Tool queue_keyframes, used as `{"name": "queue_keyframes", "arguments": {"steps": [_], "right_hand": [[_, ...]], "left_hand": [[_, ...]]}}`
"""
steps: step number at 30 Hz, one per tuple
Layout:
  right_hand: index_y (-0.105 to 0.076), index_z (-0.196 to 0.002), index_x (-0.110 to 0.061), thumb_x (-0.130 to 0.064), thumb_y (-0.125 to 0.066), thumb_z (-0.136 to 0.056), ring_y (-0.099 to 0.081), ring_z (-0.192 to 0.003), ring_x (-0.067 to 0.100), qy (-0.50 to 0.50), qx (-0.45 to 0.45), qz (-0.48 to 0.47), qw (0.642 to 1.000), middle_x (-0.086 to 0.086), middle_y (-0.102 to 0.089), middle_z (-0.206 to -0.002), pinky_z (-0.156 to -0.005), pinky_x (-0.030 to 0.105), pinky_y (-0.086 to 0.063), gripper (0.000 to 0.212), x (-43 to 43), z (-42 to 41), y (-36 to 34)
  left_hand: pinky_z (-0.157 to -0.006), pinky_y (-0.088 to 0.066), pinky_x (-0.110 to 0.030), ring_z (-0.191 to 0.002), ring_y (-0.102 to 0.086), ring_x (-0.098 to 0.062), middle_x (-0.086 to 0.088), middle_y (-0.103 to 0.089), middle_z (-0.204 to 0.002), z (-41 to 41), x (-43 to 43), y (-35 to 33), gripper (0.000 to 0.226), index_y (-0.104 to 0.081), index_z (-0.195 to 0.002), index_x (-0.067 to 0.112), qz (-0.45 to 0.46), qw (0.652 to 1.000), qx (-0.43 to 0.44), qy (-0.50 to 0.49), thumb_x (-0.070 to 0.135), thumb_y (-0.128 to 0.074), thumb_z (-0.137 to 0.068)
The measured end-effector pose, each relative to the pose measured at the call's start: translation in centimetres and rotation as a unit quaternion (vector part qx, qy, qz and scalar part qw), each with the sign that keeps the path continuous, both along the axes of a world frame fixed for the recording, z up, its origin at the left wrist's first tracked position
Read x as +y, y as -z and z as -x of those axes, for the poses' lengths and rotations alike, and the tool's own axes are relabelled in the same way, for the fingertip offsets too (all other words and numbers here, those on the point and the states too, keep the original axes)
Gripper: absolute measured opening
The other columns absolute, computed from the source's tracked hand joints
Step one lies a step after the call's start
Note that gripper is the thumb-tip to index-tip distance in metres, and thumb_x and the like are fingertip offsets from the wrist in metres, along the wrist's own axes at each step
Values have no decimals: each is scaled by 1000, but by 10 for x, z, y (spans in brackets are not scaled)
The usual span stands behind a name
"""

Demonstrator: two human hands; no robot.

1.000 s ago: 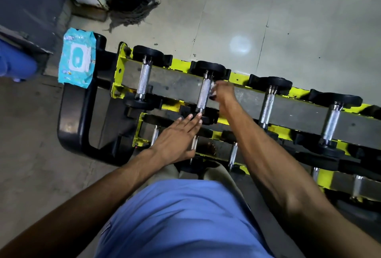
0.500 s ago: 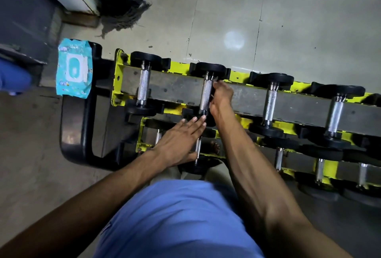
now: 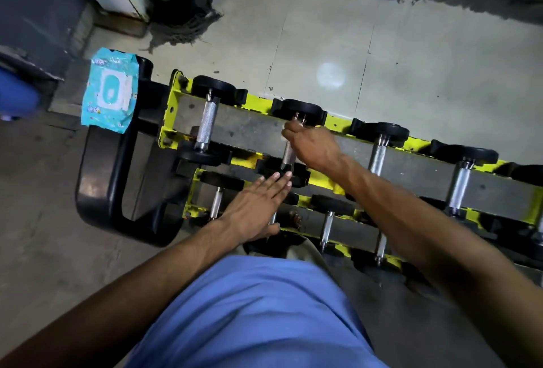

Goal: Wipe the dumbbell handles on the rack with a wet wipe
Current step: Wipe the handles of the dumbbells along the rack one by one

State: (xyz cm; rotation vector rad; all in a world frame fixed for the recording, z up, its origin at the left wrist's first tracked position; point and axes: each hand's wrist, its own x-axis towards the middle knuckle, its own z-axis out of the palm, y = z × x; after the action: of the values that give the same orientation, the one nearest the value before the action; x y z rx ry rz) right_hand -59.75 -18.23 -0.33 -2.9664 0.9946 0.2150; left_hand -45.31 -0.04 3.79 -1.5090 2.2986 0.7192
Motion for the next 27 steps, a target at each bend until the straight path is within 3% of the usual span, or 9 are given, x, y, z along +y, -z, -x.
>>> {"name": "queue_keyframes", "arguments": {"steps": [3,7,11,14,16,19,22,25,27], "right_hand": [[-61,-110,-18,-14,-54,-92,-70,-76,31,-60,95,-9,994,2,-62,-110,-53,33,-42,19,-28,-15,-30],[-61,-119,-16,-17,-46,-98,-70,-93,32,-60,180,-6,982,5,-65,-116,-63,36,-44,27,-19,-36,-40],[-65,-122,-12,-21,-47,-100,-66,-110,30,-58,291,-155,942,8,-67,-122,-84,37,-51,30,20,-64,-39],[-68,-107,-2,-14,-52,-98,-69,-95,32,-64,338,-281,896,14,-67,-95,-67,31,-51,22,10,-75,-50],[-68,-98,1,-12,-55,-93,-69,-65,31,-37,325,-326,887,16,-67,-82,-46,26,-51,19,-5,-75,-59],[-71,-106,-15,-10,-51,-92,-65,-47,20,-55,303,-283,908,10,-72,-94,-36,23,-43,25,-24,-71,-70],[-69,-103,-32,-12,-53,-91,-65,-57,10,-101,256,-198,941,-9,-70,-92,-49,22,-40,28,-22,-65,-68],[-74,-106,-30,-19,-62,-87,-71,-83,17,-144,229,-245,931,-7,-75,-98,-65,26,-51,24,-9,-56,-45],[-73,-111,-30,-19,-62,-89,-69,-96,21,-169,223,-210,937,-5,-74,-108,-70,27,-49,28,-8,-55,-43]], "left_hand": [[-132,-8,-42,-162,3,-23,-8,15,-174,10,-2,0,102,-3,-168,10,8,1000,0,-15,56,-58,-96],[-132,-8,-42,-162,-2,-25,-9,3,-176,17,0,1,98,-15,-167,9,20,999,-2,-42,55,-60,-93],[-130,-15,-41,-155,-26,-31,-15,-31,-168,28,1,1,90,-32,-162,7,29,998,-3,-62,54,-60,-91],[-129,-19,-42,-152,-31,-34,-17,-36,-164,33,4,1,93,-30,-162,6,35,996,-1,-83,52,-62,-89],[-130,-15,-43,-155,-26,-33,-17,-27,-169,33,5,0,97,-23,-164,5,44,995,5,-92,52,-63,-89],[-131,-12,-43,-160,-14,-30,-13,-10,-175,31,7,-1,99,-16,-166,5,47,994,12,-96,52,-62,-92],[-131,-11,-42,-161,-10,-28,-12,-12,-175,27,8,-1,96,-18,-166,7,38,994,17,-103,51,-61,-92],[-132,-9,-41,-161,-12,-28,-12,-19,-173,28,7,-4,91,-24,-165,8,40,995,11,-93,51,-60,-92],[-132,-8,-41,-161,-11,-28,-12,-17,-173,31,5,-5,92,-22,-165,8,41,995,7,-88,52,-59,-93]]}}
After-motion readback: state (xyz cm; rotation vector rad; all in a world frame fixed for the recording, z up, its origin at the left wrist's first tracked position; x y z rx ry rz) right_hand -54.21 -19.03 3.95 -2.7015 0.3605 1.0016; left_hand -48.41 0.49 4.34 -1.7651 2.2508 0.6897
